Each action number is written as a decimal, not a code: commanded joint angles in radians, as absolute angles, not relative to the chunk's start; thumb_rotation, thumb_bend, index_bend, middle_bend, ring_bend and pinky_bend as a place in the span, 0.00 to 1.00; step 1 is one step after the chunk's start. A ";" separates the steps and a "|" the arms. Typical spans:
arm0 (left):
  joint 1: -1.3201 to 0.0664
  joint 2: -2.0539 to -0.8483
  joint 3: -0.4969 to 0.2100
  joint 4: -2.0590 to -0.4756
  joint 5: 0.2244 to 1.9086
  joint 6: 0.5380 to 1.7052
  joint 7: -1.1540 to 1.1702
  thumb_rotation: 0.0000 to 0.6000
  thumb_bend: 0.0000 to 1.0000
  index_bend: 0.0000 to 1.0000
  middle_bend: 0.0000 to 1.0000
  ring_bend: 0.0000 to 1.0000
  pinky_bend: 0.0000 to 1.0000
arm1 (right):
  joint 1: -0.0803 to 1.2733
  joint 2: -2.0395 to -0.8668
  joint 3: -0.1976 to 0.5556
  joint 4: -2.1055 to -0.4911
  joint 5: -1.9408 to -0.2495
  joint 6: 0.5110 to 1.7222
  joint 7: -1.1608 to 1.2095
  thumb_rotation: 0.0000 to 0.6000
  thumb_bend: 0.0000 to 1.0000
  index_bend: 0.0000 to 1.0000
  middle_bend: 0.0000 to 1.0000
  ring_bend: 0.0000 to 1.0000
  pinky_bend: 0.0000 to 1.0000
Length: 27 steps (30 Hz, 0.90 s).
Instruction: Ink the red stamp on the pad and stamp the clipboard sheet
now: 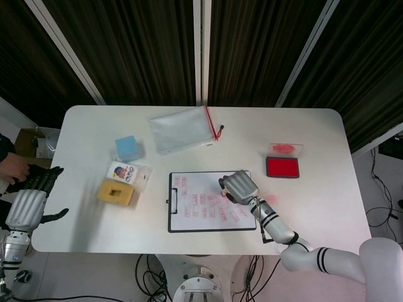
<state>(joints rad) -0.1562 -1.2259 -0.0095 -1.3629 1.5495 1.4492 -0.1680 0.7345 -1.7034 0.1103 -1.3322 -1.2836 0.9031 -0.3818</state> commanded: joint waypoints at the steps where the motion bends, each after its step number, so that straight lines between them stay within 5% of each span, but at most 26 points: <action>1: -0.156 -1.227 -0.009 -1.361 1.549 1.447 -0.168 1.00 0.12 0.08 0.09 0.10 0.19 | 0.736 -1.706 0.109 -1.328 -1.286 0.904 -0.378 1.00 0.44 0.94 0.81 0.86 0.90; 27: -0.154 -1.230 -0.010 -1.342 1.546 1.445 -0.191 1.00 0.12 0.08 0.09 0.10 0.19 | 0.735 -1.754 0.087 -1.256 -1.271 0.892 -0.405 1.00 0.44 0.99 0.84 0.86 0.90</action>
